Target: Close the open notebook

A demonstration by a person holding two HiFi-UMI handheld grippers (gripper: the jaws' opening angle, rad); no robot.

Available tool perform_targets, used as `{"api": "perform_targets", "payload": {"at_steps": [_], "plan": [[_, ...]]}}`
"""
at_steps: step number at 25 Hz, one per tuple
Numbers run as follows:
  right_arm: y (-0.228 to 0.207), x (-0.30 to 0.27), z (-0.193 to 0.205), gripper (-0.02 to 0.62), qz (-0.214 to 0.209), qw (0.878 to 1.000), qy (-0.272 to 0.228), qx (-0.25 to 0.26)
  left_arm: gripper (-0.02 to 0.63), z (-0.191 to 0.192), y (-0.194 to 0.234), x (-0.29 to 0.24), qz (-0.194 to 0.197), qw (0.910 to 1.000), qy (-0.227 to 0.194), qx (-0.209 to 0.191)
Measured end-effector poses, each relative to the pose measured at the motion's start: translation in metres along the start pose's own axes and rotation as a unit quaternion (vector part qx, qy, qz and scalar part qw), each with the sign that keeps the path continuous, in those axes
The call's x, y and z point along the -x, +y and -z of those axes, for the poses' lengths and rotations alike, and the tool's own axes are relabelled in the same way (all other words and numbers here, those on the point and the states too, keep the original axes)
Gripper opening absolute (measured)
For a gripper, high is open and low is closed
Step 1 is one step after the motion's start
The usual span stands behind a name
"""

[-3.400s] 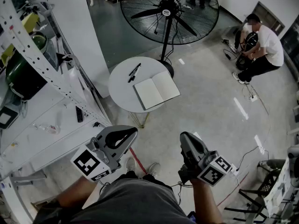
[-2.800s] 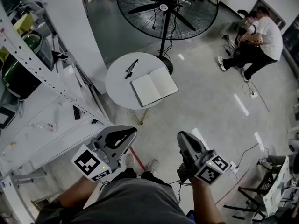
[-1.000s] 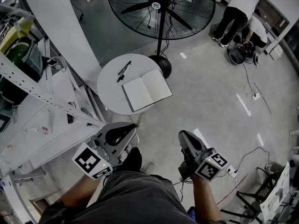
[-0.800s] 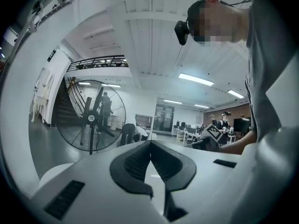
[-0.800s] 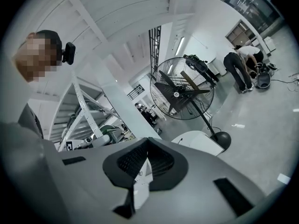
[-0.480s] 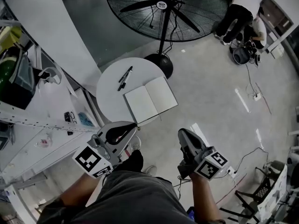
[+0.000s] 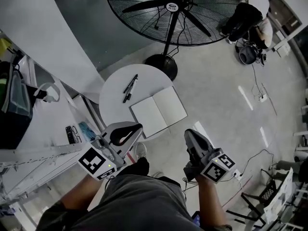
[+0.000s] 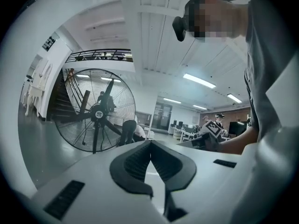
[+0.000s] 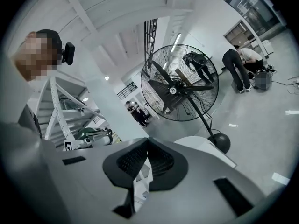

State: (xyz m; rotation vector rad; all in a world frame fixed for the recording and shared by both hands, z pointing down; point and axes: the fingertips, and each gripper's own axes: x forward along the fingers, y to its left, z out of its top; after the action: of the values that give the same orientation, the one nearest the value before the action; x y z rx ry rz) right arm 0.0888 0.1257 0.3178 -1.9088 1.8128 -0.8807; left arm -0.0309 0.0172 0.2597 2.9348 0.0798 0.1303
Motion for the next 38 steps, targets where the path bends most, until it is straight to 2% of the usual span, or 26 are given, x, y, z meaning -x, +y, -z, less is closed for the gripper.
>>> {"api": "perform_targets", "payload": {"at_steps": [11, 21, 28, 38], "plan": [[-0.003, -0.046, -0.009, 0.017, 0.013, 1.000, 0.007, 0.005, 0.015, 0.002, 0.048, -0.003, 0.002, 1.0000, 0.003, 0.006], [-0.022, -0.065, -0.018, 0.017, 0.004, 1.000, 0.022, 0.005, 0.015, 0.007, 0.064, -0.015, -0.015, 0.9997, 0.012, 0.011], [-0.066, -0.086, -0.022, 0.017, -0.001, 0.999, 0.052, 0.003, 0.015, 0.015, 0.075, -0.040, -0.045, 0.9985, 0.029, 0.016], [-0.146, -0.124, -0.021, 0.017, -0.034, 0.989, 0.146, 0.011, 0.015, 0.030, 0.088, -0.107, -0.109, 0.9915, 0.059, 0.040]]}}
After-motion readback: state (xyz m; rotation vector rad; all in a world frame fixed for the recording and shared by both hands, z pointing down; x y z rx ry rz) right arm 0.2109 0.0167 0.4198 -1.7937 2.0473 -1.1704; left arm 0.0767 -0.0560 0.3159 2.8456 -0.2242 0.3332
